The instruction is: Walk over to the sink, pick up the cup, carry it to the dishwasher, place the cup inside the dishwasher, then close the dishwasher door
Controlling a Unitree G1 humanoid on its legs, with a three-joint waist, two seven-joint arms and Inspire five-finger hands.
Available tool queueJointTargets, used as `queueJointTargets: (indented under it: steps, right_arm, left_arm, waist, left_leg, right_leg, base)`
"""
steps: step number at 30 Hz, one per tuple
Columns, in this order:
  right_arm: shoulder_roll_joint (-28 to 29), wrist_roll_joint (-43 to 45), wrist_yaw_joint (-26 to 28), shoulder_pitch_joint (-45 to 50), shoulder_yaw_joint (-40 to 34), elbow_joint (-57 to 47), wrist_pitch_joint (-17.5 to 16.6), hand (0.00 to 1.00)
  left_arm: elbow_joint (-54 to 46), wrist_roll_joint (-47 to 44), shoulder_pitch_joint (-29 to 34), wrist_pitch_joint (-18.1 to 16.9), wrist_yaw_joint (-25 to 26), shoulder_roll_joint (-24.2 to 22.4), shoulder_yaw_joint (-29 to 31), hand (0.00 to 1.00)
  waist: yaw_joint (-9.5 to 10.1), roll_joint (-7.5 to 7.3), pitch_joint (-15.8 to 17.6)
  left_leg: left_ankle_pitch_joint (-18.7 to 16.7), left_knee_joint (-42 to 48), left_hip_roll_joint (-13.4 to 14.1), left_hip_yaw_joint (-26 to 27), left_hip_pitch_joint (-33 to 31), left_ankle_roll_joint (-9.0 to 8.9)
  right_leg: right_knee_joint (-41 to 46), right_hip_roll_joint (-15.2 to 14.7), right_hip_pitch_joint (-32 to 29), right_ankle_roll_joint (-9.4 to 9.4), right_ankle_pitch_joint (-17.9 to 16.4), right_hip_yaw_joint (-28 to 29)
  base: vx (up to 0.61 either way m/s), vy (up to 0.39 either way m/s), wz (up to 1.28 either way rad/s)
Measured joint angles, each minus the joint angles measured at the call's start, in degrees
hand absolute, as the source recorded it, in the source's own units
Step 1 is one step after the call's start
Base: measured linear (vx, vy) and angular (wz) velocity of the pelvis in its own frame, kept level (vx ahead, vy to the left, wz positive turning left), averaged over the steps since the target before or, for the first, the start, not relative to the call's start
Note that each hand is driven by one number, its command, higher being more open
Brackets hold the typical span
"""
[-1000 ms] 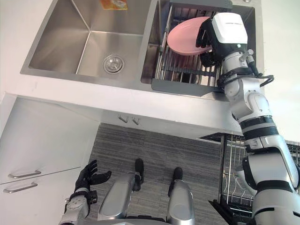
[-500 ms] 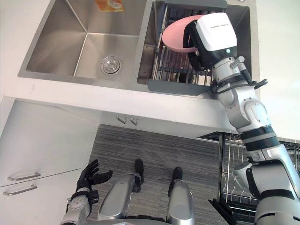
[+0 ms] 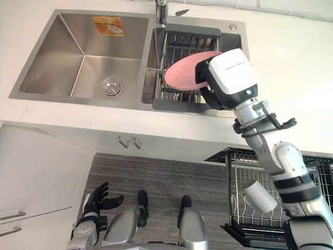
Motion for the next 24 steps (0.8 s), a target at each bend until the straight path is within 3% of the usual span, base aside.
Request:
queueJointTargets:
  steps: [6, 13, 20, 24]
  right_arm:
    - [5.2, 0.6, -3.5, 8.4, -10.0, -7.8, -0.1, 0.30]
    - [11.8, 2.9, -5.2, 18.0, -17.0, -13.2, -0.5, 0.30]
    - [17.4, 5.1, -5.2, 24.5, -22.1, -16.9, -0.5, 0.30]
    - [19.7, 5.1, -5.6, 25.3, -22.5, -18.2, -0.4, 0.30]
  left_arm:
    - [2.1, 0.0, 2.3, 0.0, -0.6, 0.0, 0.0, 0.90]
    - [2.3, 0.0, 3.3, 0.1, -0.8, -0.2, 0.0, 0.90]
    - [2.3, 0.0, 3.5, 0.1, -0.8, -0.3, 0.2, 0.90]
    - [2.3, 0.0, 4.5, 0.1, -0.7, -1.2, 0.3, 0.90]
  waist:
    - [-1.75, 0.01, -4.6]
    - [-2.53, 0.04, -7.6]
    - [-4.21, 0.11, -7.8]
    - [-4.41, 0.63, -8.1]
  left_leg:
    - [-0.3, -1.2, 0.3, 1.5, 1.9, -0.13]
    - [-0.4, -2.3, 0.6, 2.5, 3.5, -0.23]
    - [-0.6, -1.5, 0.8, 3.0, 3.2, -0.42]
    - [-4.5, 5.0, 3.0, 6.5, 1.4, -0.68]
  right_leg:
    - [-1.3, 0.4, 0.9, 0.08, 0.4, 1.7]
    - [-1.7, 0.8, 1.7, 0.03, 0.6, 2.7]
    - [-1.5, 0.9, 1.6, 0.04, 0.6, 2.9]
    - [0.6, 2.6, -1.3, 0.07, 0.6, 7.7]
  base:
    - [0.01, 0.003, -0.17]
    - [-0.01, -0.004, -0.09]
    - [0.00, 0.001, -0.03]
    - [-0.01, 0.025, -0.53]
